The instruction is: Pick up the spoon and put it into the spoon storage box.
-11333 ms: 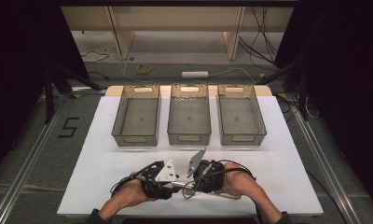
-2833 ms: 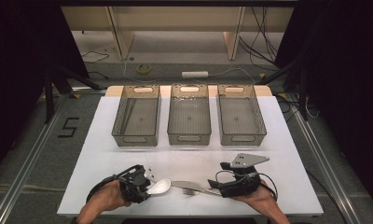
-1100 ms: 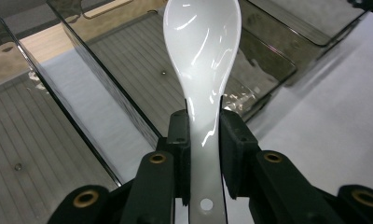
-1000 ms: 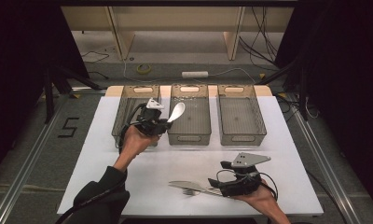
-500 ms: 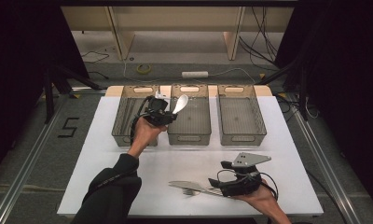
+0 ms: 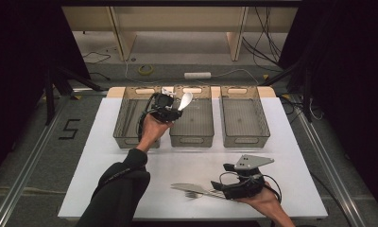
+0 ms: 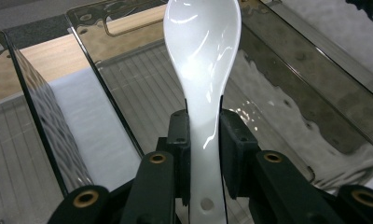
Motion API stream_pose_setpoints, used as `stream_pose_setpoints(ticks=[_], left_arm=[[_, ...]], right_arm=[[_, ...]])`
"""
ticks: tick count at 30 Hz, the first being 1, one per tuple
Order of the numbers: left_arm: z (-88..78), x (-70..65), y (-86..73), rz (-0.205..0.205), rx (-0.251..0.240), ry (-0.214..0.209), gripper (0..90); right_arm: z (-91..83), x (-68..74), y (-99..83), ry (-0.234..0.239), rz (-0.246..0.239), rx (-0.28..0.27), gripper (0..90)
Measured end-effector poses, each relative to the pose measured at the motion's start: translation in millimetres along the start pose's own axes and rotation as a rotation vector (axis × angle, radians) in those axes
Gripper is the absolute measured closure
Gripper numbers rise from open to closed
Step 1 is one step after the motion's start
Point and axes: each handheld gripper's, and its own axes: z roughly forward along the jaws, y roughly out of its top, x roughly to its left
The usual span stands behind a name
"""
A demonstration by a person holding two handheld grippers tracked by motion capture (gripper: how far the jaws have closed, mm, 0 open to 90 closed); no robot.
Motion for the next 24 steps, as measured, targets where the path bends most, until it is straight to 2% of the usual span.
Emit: stream_pose_setpoints(ticks=[8, 24], left_arm=[[10.8, -1.3, 3.0, -0.023, 0.008, 0.000, 74.9], [24.7, -4.5, -2.3, -0.031, 0.054, 0.009, 74.6]], right_arm=[[0.1, -0.4, -0.3, 0.003, 0.001, 0.001, 23.8], [1.2, 0.8, -0.5, 0.010, -0.002, 0.006, 23.8]])
